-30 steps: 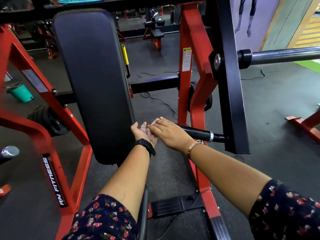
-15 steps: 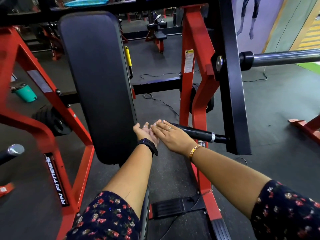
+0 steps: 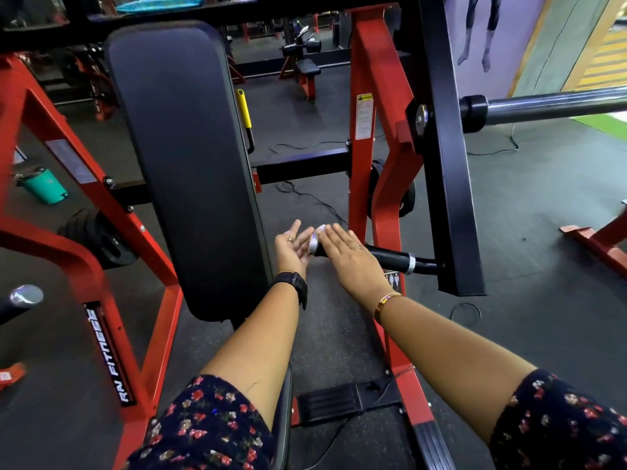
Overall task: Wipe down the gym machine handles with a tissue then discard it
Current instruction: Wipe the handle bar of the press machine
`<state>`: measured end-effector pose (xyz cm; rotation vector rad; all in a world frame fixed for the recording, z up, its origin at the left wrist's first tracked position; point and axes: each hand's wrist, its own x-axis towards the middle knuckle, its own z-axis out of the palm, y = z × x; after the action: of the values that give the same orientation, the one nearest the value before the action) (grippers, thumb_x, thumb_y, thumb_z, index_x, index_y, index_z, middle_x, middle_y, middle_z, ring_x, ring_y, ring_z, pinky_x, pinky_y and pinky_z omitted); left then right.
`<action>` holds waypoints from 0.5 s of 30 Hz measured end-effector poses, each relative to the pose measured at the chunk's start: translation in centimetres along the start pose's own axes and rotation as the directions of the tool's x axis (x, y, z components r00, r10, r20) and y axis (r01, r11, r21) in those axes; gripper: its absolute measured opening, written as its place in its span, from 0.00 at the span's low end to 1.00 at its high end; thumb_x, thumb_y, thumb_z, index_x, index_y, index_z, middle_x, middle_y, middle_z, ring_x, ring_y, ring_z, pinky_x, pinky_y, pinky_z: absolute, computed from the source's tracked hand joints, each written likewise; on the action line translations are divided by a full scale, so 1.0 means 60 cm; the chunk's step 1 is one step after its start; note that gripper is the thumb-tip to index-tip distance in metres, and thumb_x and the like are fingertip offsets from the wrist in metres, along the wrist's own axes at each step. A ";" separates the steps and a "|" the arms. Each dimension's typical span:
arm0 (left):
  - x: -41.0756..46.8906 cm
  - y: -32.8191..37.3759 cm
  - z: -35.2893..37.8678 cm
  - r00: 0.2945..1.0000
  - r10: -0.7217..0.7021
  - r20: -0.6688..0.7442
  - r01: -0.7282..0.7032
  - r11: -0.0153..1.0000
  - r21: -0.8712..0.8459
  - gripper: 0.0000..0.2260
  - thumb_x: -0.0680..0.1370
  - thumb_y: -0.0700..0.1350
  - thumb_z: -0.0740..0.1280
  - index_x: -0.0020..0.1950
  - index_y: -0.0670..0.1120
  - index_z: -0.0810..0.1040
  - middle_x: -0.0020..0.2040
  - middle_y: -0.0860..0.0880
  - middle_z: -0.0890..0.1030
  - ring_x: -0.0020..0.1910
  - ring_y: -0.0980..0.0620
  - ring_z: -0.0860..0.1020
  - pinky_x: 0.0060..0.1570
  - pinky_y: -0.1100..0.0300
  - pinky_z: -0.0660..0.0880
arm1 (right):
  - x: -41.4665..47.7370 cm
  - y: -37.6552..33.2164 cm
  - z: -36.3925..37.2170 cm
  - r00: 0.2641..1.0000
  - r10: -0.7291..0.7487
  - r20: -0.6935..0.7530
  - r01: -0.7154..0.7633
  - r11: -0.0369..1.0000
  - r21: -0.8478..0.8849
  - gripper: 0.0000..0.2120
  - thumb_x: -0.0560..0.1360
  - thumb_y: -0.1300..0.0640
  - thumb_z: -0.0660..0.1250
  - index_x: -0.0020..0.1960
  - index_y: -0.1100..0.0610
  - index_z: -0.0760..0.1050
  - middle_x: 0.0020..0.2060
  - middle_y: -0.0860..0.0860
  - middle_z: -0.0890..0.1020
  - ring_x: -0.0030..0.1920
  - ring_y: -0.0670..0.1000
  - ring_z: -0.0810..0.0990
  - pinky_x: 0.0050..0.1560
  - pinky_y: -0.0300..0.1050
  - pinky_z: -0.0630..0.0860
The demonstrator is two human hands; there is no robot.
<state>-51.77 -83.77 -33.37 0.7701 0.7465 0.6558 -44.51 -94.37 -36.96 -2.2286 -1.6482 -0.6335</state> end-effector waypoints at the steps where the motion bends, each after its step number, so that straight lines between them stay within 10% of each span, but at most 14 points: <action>1: -0.002 -0.004 0.001 1.000 0.026 0.007 -0.027 0.998 0.065 0.20 0.82 0.45 0.50 0.69 0.42 0.73 0.62 0.39 0.78 0.50 0.49 0.79 0.53 0.59 0.73 | -0.008 0.000 0.002 0.999 0.049 0.010 -0.049 0.998 0.031 0.31 0.72 0.73 0.56 0.75 0.63 0.59 0.73 0.59 0.64 0.74 0.58 0.62 0.73 0.51 0.52; 8: -0.022 -0.021 0.011 0.970 0.208 0.123 -0.241 0.842 0.483 0.20 0.79 0.45 0.56 0.71 0.47 0.72 0.71 0.46 0.72 0.71 0.49 0.68 0.73 0.56 0.60 | -0.051 0.036 0.009 0.972 -0.205 0.113 0.214 0.974 -0.080 0.27 0.76 0.65 0.47 0.74 0.62 0.61 0.73 0.59 0.64 0.74 0.57 0.62 0.73 0.53 0.60; 12: -0.015 -0.033 -0.031 0.711 0.232 0.664 -0.656 -0.125 0.745 0.31 0.75 0.43 0.54 0.79 0.48 0.52 0.79 0.51 0.50 0.78 0.53 0.45 0.75 0.57 0.41 | -0.087 0.054 0.009 0.993 -0.117 0.018 0.118 0.992 -0.052 0.25 0.76 0.65 0.48 0.72 0.63 0.66 0.71 0.58 0.68 0.72 0.56 0.66 0.72 0.51 0.63; 15: -0.011 -0.032 -0.047 0.681 0.115 0.723 -0.547 -0.577 0.607 0.37 0.77 0.44 0.59 0.77 0.49 0.36 0.76 0.54 0.35 0.75 0.53 0.33 0.76 0.49 0.39 | -0.081 -0.009 -0.007 0.897 0.427 -0.110 -0.343 0.832 0.437 0.21 0.75 0.66 0.53 0.64 0.62 0.76 0.61 0.57 0.79 0.62 0.56 0.78 0.65 0.41 0.68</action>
<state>-53.90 -84.32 -36.08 3.0887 0.4917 0.3455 -46.30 -98.40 -39.11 -2.0190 -1.0582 -0.3517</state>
